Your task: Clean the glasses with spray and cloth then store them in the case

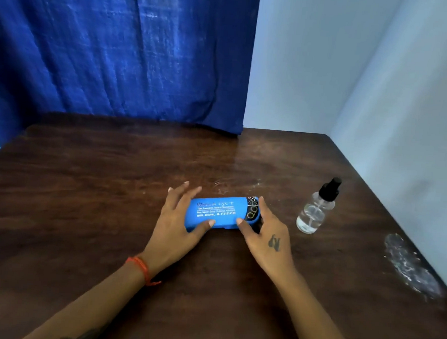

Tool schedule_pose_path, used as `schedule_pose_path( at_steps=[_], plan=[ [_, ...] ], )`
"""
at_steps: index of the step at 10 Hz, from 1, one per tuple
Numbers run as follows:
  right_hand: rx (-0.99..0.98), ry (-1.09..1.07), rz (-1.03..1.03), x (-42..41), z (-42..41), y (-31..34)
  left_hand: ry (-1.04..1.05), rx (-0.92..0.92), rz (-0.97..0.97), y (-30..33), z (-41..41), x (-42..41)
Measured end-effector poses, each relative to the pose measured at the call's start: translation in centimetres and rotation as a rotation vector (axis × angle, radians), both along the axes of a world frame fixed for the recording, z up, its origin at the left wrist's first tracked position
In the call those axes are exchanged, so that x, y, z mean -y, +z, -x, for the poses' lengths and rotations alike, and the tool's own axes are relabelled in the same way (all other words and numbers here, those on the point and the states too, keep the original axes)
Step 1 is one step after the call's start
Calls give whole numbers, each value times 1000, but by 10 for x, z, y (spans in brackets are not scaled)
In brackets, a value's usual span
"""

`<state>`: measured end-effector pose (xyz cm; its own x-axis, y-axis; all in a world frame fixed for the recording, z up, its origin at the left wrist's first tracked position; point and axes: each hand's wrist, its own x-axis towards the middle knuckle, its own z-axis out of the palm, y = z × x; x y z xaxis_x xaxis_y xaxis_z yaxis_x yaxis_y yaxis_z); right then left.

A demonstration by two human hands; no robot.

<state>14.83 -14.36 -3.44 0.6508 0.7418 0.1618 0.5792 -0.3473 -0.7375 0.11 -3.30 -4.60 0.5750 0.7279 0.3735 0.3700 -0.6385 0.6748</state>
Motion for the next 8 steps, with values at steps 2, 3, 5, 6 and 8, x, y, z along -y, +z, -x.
schedule_pose_path(
  at_steps=[2, 3, 5, 6, 8],
  plan=[
    [-46, -54, 127, 11, -14, 19, -82, -162, 69, 7, -23, 1],
    [-26, -26, 191, 12, -12, 32, -75, -312, 58, 16, -22, 1],
    [190, 74, 162, -9, -11, 81, 5, -330, 24, 65, -33, -9],
    [325, 101, 99, -33, -18, 116, 41, -287, -55, 106, -48, -22],
    [556, 107, -45, -86, -43, 212, 144, -200, -293, 207, -81, -60]
  ],
)
